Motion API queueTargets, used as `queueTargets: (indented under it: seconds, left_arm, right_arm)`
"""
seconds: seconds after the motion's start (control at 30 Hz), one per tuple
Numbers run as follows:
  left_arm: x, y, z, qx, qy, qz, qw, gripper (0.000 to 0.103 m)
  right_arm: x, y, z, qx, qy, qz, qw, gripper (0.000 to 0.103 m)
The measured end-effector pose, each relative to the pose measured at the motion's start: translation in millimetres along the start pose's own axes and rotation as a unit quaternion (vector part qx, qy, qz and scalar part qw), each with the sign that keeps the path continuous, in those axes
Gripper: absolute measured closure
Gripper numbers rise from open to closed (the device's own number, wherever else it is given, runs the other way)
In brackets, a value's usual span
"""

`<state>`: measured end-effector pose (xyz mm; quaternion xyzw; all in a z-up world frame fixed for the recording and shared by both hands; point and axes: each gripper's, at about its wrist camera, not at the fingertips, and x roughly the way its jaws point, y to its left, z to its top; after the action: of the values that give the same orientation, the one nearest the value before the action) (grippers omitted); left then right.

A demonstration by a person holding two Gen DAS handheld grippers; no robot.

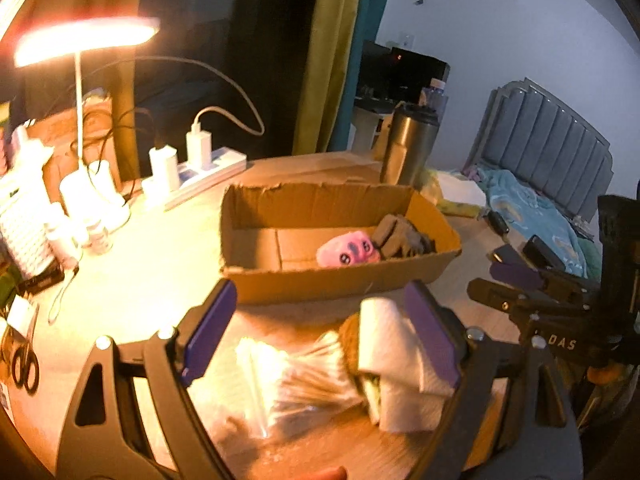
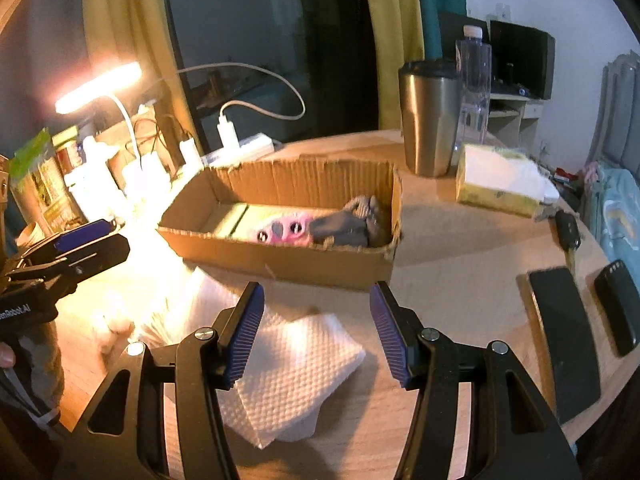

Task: Organize soft objects
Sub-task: 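Grasp the white waffle towel with the right tool while the left tool grasps a white paper towel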

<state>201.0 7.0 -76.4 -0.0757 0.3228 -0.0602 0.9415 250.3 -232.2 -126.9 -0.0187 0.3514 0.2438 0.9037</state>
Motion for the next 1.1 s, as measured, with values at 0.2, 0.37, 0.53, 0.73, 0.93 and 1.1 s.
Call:
queueTargets:
  seconds: [0.2, 0.37, 0.53, 0.73, 0.93, 1.1]
  left_arm:
    - [0.2, 6.5, -20.6, -0.015, 0.012, 0.003, 0.9998, 0.016]
    - [0.5, 5.6, -34.3, -0.018, 0.018, 0.000, 0.9997, 0.016]
    - [2.0, 1.0, -42.4, -0.011, 0.025, -0.001, 0.9996, 0.016]
    - [4.4, -5.1, -47.6, -0.006, 0.033, -0.004, 0.9994, 0.016]
    - [6.8, -16.5, -50.8, 0.007, 0.040, -0.005, 0.9992, 0.016]
    - [11.5, -27.2, -50.8, 0.020, 0.047, -0.004, 0.9987, 0.016]
  right_arm:
    - [14.3, 3.6, -17.1, -0.001, 0.028, 0.002, 1.000, 0.045]
    - [26.1, 4.4, -33.9, 0.000, 0.050, 0.001, 0.999, 0.045]
    - [37.1, 3.9, -47.4, 0.005, 0.065, 0.004, 0.998, 0.045]
    - [44.0, 8.1, -56.5, -0.009, 0.072, 0.007, 0.997, 0.065]
    - [34.2, 5.9, -58.7, -0.012, 0.053, 0.024, 0.998, 0.091]
    - [11.9, -4.0, -53.0, 0.000, 0.015, 0.032, 0.999, 0.090]
